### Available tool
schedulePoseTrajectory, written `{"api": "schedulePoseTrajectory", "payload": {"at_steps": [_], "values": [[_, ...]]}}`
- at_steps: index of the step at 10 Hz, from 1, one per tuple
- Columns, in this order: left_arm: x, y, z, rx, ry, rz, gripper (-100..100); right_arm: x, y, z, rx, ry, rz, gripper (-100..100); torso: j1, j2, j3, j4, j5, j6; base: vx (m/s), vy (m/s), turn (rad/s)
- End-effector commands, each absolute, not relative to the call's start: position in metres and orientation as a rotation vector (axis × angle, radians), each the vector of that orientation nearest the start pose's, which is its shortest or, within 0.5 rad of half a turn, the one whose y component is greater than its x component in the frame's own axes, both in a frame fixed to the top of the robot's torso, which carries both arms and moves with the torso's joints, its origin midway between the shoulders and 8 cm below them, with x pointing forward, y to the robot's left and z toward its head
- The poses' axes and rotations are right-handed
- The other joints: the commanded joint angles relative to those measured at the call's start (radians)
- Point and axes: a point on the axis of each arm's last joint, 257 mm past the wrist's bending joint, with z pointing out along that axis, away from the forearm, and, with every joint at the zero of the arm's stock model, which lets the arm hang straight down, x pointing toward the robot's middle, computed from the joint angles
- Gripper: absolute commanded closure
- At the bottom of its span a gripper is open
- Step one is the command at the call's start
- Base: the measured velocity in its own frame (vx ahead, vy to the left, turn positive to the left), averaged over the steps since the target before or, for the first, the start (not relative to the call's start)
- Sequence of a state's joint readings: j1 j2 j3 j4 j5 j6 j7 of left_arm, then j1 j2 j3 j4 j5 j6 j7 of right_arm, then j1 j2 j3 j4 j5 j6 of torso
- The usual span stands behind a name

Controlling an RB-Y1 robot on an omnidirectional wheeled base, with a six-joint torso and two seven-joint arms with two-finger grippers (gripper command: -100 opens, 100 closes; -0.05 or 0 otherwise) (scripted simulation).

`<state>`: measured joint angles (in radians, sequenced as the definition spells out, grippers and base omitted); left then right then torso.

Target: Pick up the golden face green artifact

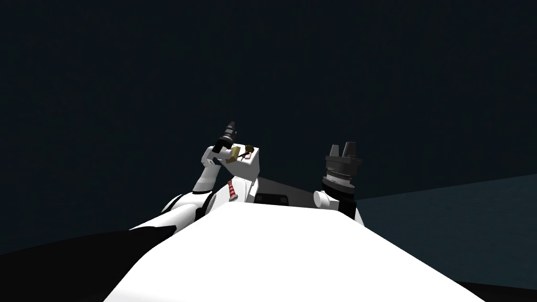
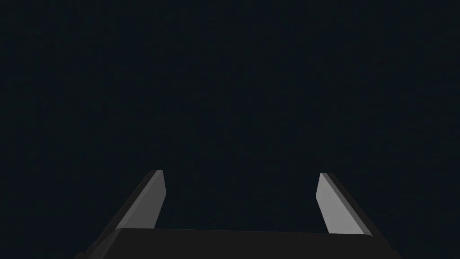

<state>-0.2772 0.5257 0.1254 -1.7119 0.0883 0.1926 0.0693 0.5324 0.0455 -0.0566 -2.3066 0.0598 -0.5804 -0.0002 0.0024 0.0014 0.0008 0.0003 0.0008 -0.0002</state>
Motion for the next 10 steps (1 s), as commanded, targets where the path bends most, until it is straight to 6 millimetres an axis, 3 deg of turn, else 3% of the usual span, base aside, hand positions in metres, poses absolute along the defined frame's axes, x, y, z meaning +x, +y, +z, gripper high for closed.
{"api": "schedulePoseTrajectory", "payload": {"at_steps": [1, 10], "values": [[0.608, 0.38, 0.019, -0.838, 1.127, -0.973, -100, 0.319, -0.293, 0.041, 0.579, 0.56, 1.211, 0, 0.0, 0.0, 0.0, 0.0, 0.0, 0.0, -0.027, 0.034, -0.015], [0.655, 0.446, 0.033, -1.051, 1.169, -0.816, -100, 0.319, -0.293, 0.041, 0.579, 0.56, 1.211, 0, -0.002, 0.0, 0.0, 0.0, 0.0, 0.0, -0.029, 0.022, -0.021]]}}
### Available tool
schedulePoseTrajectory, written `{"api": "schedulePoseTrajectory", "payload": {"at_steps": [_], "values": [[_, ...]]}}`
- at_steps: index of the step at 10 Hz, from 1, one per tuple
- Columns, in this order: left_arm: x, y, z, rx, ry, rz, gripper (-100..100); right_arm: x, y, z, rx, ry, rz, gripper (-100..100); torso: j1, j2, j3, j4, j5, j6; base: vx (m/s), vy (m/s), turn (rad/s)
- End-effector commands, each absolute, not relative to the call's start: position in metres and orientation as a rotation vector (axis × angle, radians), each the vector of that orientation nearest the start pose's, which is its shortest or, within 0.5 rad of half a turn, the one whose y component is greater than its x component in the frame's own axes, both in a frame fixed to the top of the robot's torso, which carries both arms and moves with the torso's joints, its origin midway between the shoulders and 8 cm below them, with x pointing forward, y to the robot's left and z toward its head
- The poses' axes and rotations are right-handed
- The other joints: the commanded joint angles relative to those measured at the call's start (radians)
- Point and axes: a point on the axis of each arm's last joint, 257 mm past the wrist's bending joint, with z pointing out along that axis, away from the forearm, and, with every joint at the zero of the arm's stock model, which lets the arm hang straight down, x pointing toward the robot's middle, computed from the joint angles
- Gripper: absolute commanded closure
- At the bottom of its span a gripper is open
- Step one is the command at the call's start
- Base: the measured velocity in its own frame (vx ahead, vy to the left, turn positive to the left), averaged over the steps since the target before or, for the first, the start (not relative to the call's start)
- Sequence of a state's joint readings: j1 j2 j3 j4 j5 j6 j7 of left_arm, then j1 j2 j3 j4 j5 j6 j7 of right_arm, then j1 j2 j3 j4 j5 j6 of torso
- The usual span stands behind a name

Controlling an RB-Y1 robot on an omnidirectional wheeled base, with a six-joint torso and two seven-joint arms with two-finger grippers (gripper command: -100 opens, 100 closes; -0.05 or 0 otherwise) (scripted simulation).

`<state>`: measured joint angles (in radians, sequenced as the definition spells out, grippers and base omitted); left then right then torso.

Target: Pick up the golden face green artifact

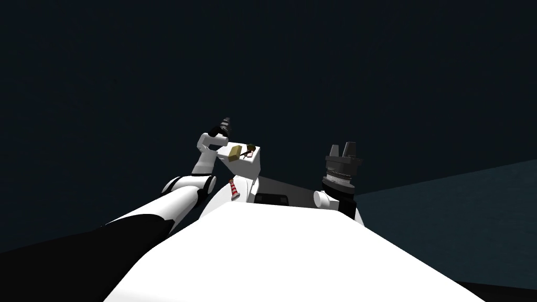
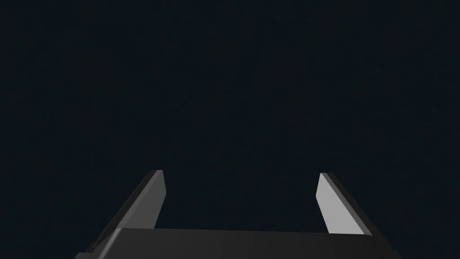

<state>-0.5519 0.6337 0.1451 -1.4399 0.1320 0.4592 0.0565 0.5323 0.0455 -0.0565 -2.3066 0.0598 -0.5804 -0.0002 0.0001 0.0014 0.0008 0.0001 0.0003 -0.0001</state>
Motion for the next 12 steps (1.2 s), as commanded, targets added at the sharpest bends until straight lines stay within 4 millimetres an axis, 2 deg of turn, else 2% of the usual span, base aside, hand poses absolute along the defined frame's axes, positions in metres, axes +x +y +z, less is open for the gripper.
{"api": "schedulePoseTrajectory", "payload": {"at_steps": [1, 2, 3, 4, 5, 6, 7, 9, 10, 11, 12], "values": [[0.656, 0.449, 0.029, -1.072, 1.177, -0.805, -100, 0.319, -0.293, 0.041, 0.579, 0.56, 1.211, 0, 0.0, 0.0, 0.0, 0.0, 0.0, 0.0, -0.03, 0.01, -0.029], [0.656, 0.45, 0.028, -1.075, 1.178, -0.803, -100, 0.319, -0.293, 0.041, 0.579, 0.56, 1.211, 0, 0.0, 0.0, 0.0, 0.0, 0.0, 0.0, -0.013, 0.003, -0.001], [0.662, 0.462, 0.032, -1.118, 1.18, -0.779, -100, 0.319, -0.293, 0.041, 0.579, 0.56, 1.211, 0, 0.0, 0.0, 0.0, 0.0, 0.0, 0.0, -0.03, 0.006, -0.039], [0.662, 0.465, 0.026, -1.139, 1.19, -0.766, -100, 0.319, -0.293, 0.041, 0.579, 0.56, 1.211, 0, -0.001, 0.0, 0.0, 0.0, 0.0, 0.0, -0.031, 0.006, -0.034], [0.666, 0.473, 0.034, -1.17, 1.188, -0.752, -100, 0.319, -0.293, 0.041, 0.579, 0.56, 1.211, 0, 0.0, 0.001, 0.0, 0.0, 0.0, 0.0, -0.034, 0.004, -0.053], [0.667, 0.479, 0.023, -1.206, 1.203, -0.731, -100, 0.319, -0.293, 0.041, 0.579, 0.56, 1.211, 0, -0.001, 0.001, 0.0, 0.0, 0.0, 0.0, -0.027, 0.007, -0.024], [0.669, 0.484, 0.031, -1.231, 1.202, -0.721, -100, 0.319, -0.293, 0.041, 0.579, 0.56, 1.211, 0, 0.0, 0.001, 0.0, 0.0, 0.0, 0.0, -0.039, 0.001, -0.049], [0.669, 0.491, 0.018, -1.274, 1.217, -0.698, -100, 0.319, -0.293, 0.041, 0.579, 0.56, 1.211, 0, -0.001, 0.001, 0.001, 0.0, 0.0, 0.0, -0.025, 0.001, -0.013], [0.671, 0.497, 0.022, -1.317, 1.223, -0.683, -100, 0.319, -0.293, 0.041, 0.579, 0.56, 1.211, 0, -0.001, 0.0, 0.0, 0.0, 0.0, 0.0, -0.028, -0.004, -0.05], [0.67, 0.501, 0.012, -1.344, 1.233, -0.666, -100, 0.319, -0.293, 0.041, 0.579, 0.56, 1.211, 0, -0.001, 0.0, 0.0, 0.0, 0.0, 0.0, -0.026, -0.003, -0.044], [0.673, 0.505, 0.017, -1.378, 1.235, -0.66, -100, 0.319, -0.293, 0.041, 0.579, 0.56, 1.211, 0, -0.001, 0.0, 0.0, 0.0, 0.0, 0.0, -0.032, -0.012, -0.063]]}}
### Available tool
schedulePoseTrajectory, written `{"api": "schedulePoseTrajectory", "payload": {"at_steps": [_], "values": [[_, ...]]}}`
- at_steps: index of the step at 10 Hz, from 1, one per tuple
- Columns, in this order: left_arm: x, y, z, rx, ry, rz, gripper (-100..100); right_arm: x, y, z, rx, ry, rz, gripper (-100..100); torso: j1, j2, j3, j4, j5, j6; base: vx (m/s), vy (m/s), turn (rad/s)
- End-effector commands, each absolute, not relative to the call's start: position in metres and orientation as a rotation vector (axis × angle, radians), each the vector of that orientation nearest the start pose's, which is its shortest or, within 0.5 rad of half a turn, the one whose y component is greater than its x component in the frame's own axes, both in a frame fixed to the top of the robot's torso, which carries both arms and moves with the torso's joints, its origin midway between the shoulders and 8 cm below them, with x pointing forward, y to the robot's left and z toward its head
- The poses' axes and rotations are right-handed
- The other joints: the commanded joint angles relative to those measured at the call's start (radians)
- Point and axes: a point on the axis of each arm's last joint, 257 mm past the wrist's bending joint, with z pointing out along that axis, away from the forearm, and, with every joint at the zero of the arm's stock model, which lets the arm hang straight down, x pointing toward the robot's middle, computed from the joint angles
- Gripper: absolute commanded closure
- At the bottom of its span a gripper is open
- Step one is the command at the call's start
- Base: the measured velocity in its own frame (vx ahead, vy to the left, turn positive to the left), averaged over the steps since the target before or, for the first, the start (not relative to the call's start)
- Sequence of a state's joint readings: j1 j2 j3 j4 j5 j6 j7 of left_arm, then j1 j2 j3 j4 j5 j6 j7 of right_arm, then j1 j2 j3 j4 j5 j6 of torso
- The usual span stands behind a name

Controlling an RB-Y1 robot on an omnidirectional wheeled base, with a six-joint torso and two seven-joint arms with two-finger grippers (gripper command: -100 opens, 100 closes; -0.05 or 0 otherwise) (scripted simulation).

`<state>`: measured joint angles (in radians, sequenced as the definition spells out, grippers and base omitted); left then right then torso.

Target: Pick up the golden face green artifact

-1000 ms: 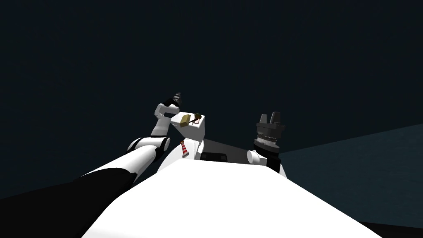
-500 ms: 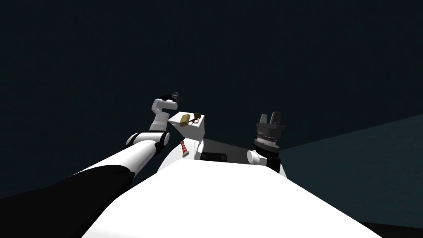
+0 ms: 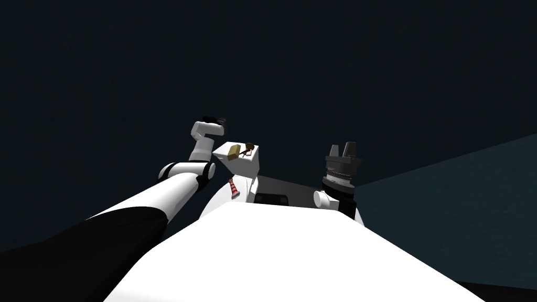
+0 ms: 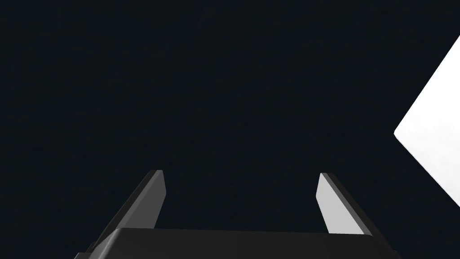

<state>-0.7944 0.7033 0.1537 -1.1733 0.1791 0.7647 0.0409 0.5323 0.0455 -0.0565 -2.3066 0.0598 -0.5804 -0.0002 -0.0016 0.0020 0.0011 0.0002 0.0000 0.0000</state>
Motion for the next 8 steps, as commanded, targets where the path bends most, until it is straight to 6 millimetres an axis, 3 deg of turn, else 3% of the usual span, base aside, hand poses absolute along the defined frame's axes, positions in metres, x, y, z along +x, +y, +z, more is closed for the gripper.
{"api": "schedulePoseTrajectory", "payload": {"at_steps": [1, 4, 8], "values": [[0.67, 0.51, 0.004, -1.414, 1.251, -0.637, -100, 0.319, -0.293, 0.041, 0.579, 0.56, 1.211, 0, 0.0, 0.0, 0.0, 0.0, 0.0, 0.0, -0.03, -0.013, -0.033], [0.67, 0.515, -0.002, -1.513, 1.277, -0.608, -100, 0.319, -0.293, 0.041, 0.579, 0.56, 1.211, 0, 0.0, 0.0, 0.0, 0.0, 0.0, 0.0, -0.034, -0.016, -0.054], [0.662, 0.519, -0.034, -1.663, 1.336, -0.546, -100, 0.319, -0.293, 0.041, 0.579, 0.56, 1.211, 0, -0.001, 0.0, 0.0, 0.0, 0.0, 0.0, -0.023, -0.024, -0.06]]}}
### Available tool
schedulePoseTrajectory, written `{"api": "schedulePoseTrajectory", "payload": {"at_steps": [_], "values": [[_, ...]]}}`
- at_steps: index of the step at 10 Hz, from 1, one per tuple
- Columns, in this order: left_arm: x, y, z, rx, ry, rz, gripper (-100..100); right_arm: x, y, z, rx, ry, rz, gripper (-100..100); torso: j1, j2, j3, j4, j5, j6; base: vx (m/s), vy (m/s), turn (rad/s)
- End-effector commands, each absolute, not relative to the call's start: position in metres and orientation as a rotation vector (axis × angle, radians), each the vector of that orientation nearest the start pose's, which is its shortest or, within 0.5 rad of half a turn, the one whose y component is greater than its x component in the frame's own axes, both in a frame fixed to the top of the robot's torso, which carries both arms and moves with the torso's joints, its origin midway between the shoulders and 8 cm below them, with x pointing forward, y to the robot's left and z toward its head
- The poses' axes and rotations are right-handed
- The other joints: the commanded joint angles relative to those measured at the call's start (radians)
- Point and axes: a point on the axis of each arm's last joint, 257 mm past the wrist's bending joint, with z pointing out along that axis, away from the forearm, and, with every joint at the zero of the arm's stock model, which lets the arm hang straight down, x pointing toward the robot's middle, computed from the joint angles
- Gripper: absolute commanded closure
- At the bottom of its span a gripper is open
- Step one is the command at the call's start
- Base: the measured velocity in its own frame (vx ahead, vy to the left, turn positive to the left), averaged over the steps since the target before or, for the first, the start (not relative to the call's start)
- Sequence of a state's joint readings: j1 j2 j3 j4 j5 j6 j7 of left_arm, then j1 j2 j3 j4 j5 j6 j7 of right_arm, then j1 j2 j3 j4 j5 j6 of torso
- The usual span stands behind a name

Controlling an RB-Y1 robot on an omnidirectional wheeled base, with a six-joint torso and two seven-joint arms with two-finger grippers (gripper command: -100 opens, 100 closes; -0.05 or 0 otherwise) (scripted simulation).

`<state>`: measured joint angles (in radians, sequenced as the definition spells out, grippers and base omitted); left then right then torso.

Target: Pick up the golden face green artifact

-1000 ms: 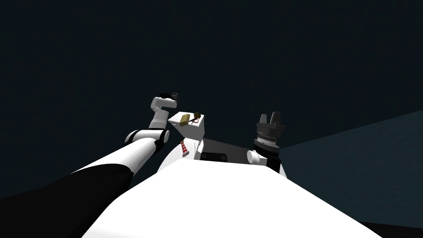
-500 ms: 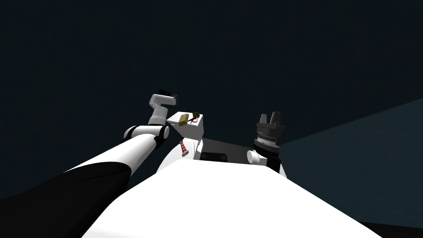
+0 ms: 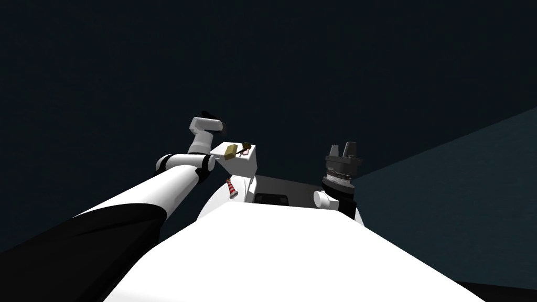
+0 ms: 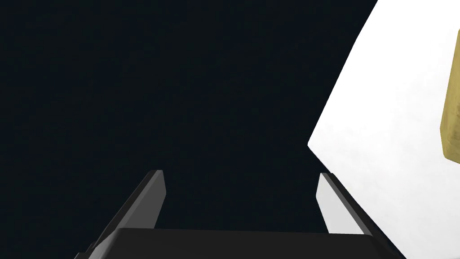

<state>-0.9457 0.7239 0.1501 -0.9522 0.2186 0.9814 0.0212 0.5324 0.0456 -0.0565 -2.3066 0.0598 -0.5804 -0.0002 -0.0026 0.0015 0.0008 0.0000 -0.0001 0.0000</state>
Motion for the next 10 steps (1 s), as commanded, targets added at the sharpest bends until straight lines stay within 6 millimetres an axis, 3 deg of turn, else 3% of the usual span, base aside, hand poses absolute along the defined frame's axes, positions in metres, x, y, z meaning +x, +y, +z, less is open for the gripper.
{"api": "schedulePoseTrajectory", "payload": {"at_steps": [1, 8, 10], "values": [[0.659, 0.519, -0.04, -1.683, 1.347, -0.531, -100, 0.319, -0.293, 0.041, 0.579, 0.56, 1.211, 0, 0.0, 0.0, 0.0, 0.0, 0.0, 0.0, -0.018, -0.025, -0.037], [0.642, 0.506, -0.08, -1.862, 1.444, -0.455, -100, 0.319, -0.293, 0.041, 0.579, 0.56, 1.211, 0, -0.001, 0.0, 0.0, 0.0, 0.0, 0.0, -0.011, -0.03, -0.052], [0.632, 0.492, -0.102, -1.946, 1.505, -0.417, -100, 0.319, -0.293, 0.041, 0.579, 0.56, 1.211, 0, -0.001, -0.001, -0.001, 0.0, 0.0, 0.0, -0.003, -0.055, -0.097]]}}
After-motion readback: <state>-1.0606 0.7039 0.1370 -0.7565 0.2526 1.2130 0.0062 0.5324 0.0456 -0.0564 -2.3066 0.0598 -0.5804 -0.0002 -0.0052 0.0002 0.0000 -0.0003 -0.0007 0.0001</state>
